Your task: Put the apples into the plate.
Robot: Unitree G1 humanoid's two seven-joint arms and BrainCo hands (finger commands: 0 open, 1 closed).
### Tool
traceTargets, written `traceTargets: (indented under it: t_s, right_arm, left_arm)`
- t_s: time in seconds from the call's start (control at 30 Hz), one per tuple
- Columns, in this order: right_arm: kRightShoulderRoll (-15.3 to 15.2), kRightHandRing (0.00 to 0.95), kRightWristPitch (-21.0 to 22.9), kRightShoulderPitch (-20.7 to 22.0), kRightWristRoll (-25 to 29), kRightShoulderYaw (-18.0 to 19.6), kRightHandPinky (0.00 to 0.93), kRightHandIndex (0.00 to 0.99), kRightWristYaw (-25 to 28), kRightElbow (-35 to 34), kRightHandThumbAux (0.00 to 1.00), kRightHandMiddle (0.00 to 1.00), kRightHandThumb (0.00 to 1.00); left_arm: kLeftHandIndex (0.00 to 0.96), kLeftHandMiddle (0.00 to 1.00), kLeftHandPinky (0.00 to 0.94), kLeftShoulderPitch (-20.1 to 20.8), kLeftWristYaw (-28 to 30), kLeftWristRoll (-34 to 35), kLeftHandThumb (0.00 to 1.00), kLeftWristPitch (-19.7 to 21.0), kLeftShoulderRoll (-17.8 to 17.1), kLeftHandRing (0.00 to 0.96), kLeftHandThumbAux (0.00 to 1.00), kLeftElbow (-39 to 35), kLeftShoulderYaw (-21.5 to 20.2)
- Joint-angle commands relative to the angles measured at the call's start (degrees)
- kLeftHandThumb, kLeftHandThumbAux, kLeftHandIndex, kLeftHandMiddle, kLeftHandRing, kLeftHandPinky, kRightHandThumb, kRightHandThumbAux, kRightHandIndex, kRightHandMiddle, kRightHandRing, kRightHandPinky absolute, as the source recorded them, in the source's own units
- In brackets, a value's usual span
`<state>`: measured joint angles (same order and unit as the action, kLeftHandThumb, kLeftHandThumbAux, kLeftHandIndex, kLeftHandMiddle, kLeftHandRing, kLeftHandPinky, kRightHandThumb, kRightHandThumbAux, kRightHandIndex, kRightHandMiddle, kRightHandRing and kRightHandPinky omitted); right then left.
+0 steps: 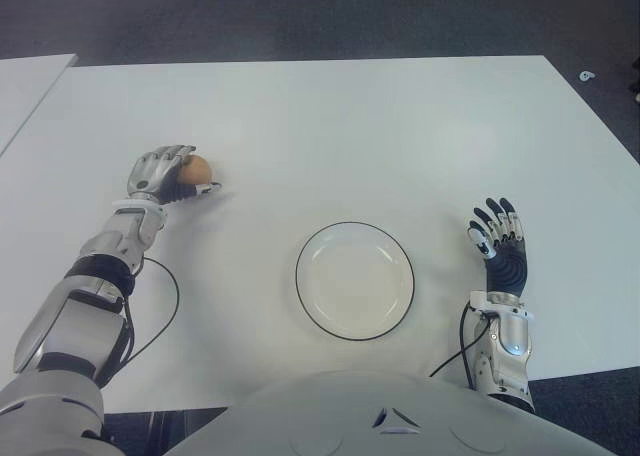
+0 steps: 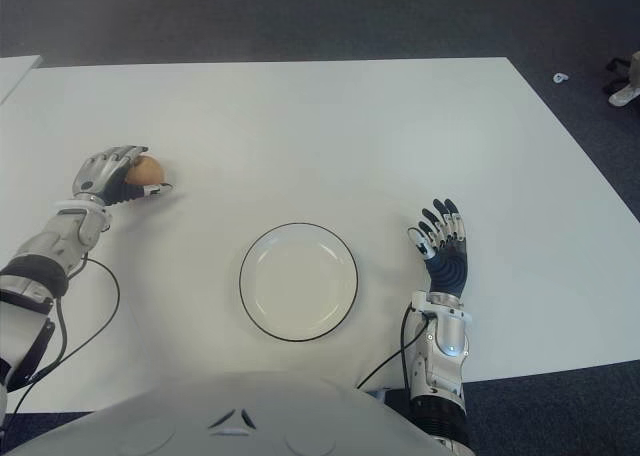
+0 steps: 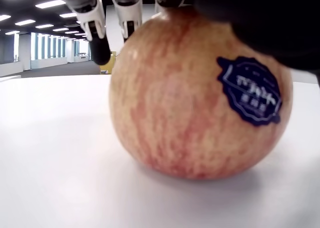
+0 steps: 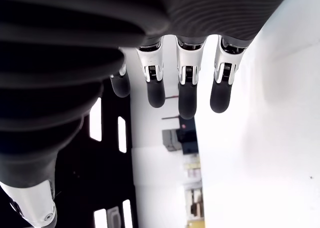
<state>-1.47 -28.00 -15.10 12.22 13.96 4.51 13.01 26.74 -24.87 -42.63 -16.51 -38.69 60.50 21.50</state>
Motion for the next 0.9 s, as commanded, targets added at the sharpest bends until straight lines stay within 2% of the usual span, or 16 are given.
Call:
traceTargets:
  t_s: [0.03,0.07,0.1,0.2,0.3,0.43,0.6,0.9]
  right_arm:
    - [1.3,0.180,5.2,-4.2,0.5,-0.1,0.221,0.082,0.0,3.9,0.659,0.149,0.348]
    - [1.3,0.180,5.2,-4.2,0.7,-0.1,0.221,0.082,0.1,3.9,0.658,0.149,0.348]
    - [1.2,0.180,5.3,-4.3,1.0,0.0,0.221,0.082,0.4,3.6,0.658,0.149,0.348]
    - [1.0,0.175,5.6,-4.5,1.6,0.2,0.210,0.082,0.8,3.1,0.655,0.145,0.340]
    - [0.9,0.173,6.0,-4.4,1.9,0.4,0.206,0.087,1.0,3.0,0.656,0.146,0.348]
    - [0.8,0.174,6.6,-4.5,1.6,0.5,0.209,0.094,0.7,2.4,0.651,0.152,0.356]
    - [1.0,0.186,7.4,-4.7,1.7,0.6,0.232,0.104,0.5,1.5,0.651,0.163,0.367]
    - [1.3,0.201,8.7,-4.8,2.1,1.0,0.246,0.113,0.3,0.4,0.663,0.177,0.376]
  left_arm:
    - [0.262,0.295,0.322,-0.4,0.5,-0.5,0.358,-0.4,1.7,0.286,0.289,3.6,2.1]
    - [0.363,0.405,0.432,-0.1,0.2,-0.8,0.405,-0.5,1.8,0.391,0.335,4.7,2.5]
    - [0.429,0.477,0.504,0.2,-0.9,-1.8,0.437,-0.1,1.9,0.460,0.365,5.2,3.3]
    - [0.436,0.599,0.608,0.7,-3.7,-3.1,0.622,0.5,2.0,0.570,0.583,5.8,5.0]
    - [0.441,0.683,0.702,1.1,-5.4,-3.4,0.689,0.6,2.2,0.659,0.657,6.4,6.0]
    - [0.444,0.749,0.738,0.8,-5.9,-0.7,0.721,-1.5,2.6,0.722,0.686,6.7,4.6]
    - [0.444,0.786,0.739,0.4,-5.7,1.2,0.730,-3.3,2.5,0.756,0.694,6.4,3.8]
    - [0.444,0.790,0.709,-0.1,-4.1,4.6,0.738,-5.6,2.7,0.766,0.694,6.4,1.9]
